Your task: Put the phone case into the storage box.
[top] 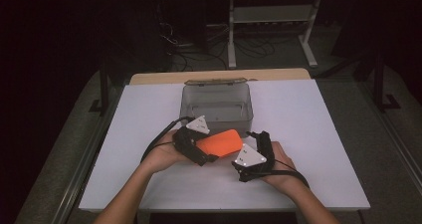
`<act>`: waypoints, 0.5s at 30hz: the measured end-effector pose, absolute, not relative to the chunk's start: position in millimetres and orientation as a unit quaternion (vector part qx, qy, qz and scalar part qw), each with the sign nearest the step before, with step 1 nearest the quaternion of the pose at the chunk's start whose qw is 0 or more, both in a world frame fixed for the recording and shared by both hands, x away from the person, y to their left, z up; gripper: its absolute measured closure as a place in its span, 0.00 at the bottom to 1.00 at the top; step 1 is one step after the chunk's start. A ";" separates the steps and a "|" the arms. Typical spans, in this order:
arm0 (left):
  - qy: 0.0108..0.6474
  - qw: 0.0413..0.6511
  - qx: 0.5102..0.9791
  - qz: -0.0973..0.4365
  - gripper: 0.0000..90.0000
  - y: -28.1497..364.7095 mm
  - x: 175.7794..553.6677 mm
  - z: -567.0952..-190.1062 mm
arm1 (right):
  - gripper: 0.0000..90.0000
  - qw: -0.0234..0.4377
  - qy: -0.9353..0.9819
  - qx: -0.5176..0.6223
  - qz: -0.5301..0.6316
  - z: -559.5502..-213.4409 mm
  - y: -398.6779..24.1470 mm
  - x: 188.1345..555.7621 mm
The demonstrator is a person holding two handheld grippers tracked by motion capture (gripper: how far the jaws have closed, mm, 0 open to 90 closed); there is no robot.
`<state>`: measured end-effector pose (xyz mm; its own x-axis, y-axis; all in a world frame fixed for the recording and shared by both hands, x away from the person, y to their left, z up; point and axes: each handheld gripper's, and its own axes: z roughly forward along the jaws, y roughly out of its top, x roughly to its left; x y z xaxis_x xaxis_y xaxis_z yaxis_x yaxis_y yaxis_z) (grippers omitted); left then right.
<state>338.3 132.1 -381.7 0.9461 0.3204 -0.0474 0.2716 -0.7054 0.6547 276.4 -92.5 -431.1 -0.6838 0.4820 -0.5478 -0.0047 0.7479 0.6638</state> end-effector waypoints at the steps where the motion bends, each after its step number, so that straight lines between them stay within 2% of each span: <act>1: 0.160 0.349 0.923 0.034 0.18 132.0 338.2 -381.7 | 0.00 0.374 0.857 0.139 0.326 -431.1 -92.2 276.0; 15: 0.163 0.351 0.922 0.032 0.18 131.3 337.6 -381.8 | 0.00 0.419 0.851 0.102 0.300 -433.2 -87.6 271.8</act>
